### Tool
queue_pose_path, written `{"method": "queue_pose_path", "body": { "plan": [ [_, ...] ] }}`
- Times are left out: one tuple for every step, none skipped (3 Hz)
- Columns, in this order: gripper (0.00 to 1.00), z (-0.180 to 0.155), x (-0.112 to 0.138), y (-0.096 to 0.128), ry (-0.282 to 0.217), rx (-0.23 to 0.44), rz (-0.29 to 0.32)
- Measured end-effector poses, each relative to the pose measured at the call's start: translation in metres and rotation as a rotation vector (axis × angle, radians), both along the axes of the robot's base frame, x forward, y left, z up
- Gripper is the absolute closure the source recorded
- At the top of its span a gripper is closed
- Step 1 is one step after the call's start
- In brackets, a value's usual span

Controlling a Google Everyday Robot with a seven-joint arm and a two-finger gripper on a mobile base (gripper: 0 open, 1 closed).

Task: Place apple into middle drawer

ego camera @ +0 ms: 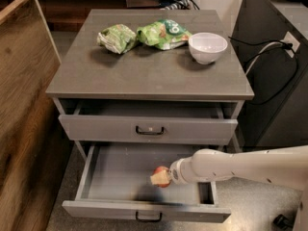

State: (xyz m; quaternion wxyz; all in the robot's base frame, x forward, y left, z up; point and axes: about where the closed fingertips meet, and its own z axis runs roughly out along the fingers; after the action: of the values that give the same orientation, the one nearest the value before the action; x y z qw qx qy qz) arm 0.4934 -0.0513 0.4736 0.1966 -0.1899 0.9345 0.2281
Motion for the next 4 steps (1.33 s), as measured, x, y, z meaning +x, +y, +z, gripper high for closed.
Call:
{"method": "queue_pose_path", "body": {
  "plan": [
    [1.00, -0.029, 0.028, -0.006, -0.009, 0.068, 0.036],
    [0.81, -0.044, 0.046, -0.010, -0.003, 0.134, 0.077],
    [0.58, -0.042, 0.051, -0.013, -0.017, 0.166, 0.098],
    [0.35, -0.023, 0.044, -0.014, -0.038, 0.178, 0.097]
  ]
}}
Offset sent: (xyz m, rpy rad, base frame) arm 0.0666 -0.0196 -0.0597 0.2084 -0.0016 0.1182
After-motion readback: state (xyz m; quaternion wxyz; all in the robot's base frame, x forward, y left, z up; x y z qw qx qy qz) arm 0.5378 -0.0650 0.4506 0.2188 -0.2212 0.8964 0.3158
